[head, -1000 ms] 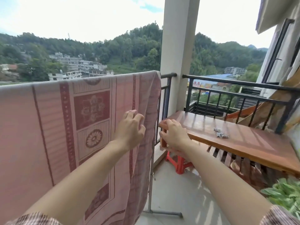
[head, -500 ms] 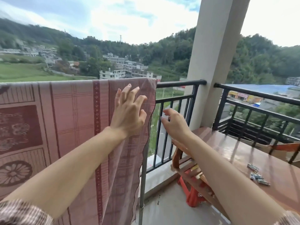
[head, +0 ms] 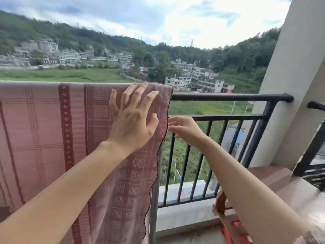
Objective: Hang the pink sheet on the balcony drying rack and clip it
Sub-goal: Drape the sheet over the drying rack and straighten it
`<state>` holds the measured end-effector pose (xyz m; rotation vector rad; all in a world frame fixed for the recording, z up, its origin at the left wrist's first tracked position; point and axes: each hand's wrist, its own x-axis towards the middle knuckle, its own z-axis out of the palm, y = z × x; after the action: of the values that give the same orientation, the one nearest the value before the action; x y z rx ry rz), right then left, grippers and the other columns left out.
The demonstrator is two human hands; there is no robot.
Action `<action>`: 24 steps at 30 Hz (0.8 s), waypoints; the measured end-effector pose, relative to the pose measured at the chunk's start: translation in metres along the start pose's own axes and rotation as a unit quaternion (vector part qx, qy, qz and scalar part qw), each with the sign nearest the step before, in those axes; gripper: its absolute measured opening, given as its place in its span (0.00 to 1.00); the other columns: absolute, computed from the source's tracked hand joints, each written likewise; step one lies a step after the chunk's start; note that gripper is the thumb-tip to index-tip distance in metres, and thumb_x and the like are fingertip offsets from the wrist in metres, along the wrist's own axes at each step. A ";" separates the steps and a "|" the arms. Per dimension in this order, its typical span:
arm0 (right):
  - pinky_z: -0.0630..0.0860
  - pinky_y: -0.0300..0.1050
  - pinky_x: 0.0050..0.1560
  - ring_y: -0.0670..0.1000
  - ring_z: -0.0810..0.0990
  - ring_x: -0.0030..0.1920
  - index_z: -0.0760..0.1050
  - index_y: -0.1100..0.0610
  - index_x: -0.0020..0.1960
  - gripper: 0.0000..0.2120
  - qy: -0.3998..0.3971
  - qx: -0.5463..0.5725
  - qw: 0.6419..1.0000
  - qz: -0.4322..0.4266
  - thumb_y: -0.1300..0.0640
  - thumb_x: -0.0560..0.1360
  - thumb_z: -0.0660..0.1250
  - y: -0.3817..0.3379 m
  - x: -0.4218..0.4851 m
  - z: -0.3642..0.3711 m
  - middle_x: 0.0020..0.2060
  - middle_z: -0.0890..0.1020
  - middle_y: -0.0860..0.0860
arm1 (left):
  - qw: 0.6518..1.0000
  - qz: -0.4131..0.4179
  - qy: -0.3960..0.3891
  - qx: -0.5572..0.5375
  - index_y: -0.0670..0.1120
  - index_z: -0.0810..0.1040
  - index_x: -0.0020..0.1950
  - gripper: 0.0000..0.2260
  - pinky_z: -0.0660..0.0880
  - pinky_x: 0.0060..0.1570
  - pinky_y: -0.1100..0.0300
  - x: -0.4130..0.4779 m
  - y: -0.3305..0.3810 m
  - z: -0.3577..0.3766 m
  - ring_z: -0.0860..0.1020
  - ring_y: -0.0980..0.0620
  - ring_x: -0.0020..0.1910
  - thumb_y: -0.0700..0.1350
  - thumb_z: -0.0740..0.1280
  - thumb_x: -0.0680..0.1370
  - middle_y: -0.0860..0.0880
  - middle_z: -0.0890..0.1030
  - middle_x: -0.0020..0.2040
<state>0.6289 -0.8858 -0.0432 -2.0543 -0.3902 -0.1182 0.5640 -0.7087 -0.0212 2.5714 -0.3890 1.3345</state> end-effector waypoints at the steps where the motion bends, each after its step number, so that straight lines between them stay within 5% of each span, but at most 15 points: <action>1: 0.77 0.46 0.49 0.52 0.81 0.51 0.78 0.58 0.59 0.15 -0.026 0.033 0.999 0.000 0.63 0.72 0.67 0.004 0.007 0.002 0.52 0.84 0.54 | 1.000 -0.010 0.000 0.004 0.54 0.65 0.71 0.24 0.39 0.71 0.43 -0.004 0.002 0.002 0.54 0.51 0.75 0.53 0.60 0.74 0.50 0.62 0.75; 5: 0.76 0.51 0.56 0.52 0.81 0.56 0.77 0.58 0.62 0.24 -0.129 0.179 0.975 0.004 0.61 0.65 0.66 0.015 0.031 0.001 0.56 0.83 0.54 | 0.998 -0.052 0.004 0.030 0.54 0.60 0.73 0.29 0.49 0.72 0.43 -0.023 0.017 0.015 0.53 0.50 0.75 0.56 0.63 0.73 0.50 0.58 0.76; 11: 0.70 0.56 0.62 0.53 0.77 0.58 0.78 0.56 0.57 0.16 -0.286 0.286 0.914 -0.017 0.54 0.70 0.62 0.026 0.057 -0.002 0.55 0.81 0.53 | 0.975 -0.201 0.069 0.065 0.51 0.58 0.71 0.38 0.62 0.62 0.52 -0.048 0.066 0.053 0.60 0.48 0.65 0.58 0.72 0.66 0.45 0.60 0.68; 14: 0.74 0.52 0.56 0.55 0.73 0.64 0.70 0.59 0.68 0.28 -0.336 0.296 0.894 0.004 0.48 0.71 0.65 0.027 0.065 -0.004 0.65 0.75 0.55 | 0.949 -0.296 0.106 0.035 0.52 0.59 0.65 0.32 0.60 0.58 0.59 -0.042 0.086 0.072 0.62 0.50 0.61 0.54 0.72 0.67 0.45 0.66 0.61; 18: 0.75 0.51 0.53 0.53 0.78 0.51 0.80 0.55 0.53 0.12 -0.362 0.303 0.881 -0.029 0.51 0.78 0.61 0.029 0.066 0.004 0.50 0.82 0.53 | 0.922 -0.352 0.149 0.060 0.49 0.63 0.59 0.18 0.69 0.52 0.51 -0.036 0.095 0.083 0.68 0.49 0.54 0.54 0.62 0.73 0.49 0.67 0.53; 21: 0.75 0.48 0.48 0.50 0.79 0.40 0.79 0.52 0.36 0.14 -0.346 0.319 0.881 -0.049 0.57 0.78 0.61 0.032 0.063 0.008 0.37 0.82 0.50 | 0.907 -0.405 0.090 0.069 0.43 0.65 0.63 0.17 0.69 0.60 0.43 -0.034 0.103 0.081 0.70 0.39 0.62 0.44 0.62 0.76 0.38 0.70 0.63; 24: 0.75 0.46 0.45 0.49 0.77 0.35 0.73 0.55 0.34 0.14 -0.353 0.294 0.887 -0.046 0.62 0.78 0.60 0.042 0.063 0.010 0.33 0.78 0.51 | 0.848 -0.502 -0.076 0.154 0.41 0.63 0.70 0.21 0.67 0.62 0.46 -0.034 0.107 0.078 0.69 0.36 0.66 0.47 0.60 0.79 0.36 0.67 0.70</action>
<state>0.7016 -0.8821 -0.0677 -1.4084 -0.8537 0.6417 0.5694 -0.8287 -0.0852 2.4337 1.0999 0.8055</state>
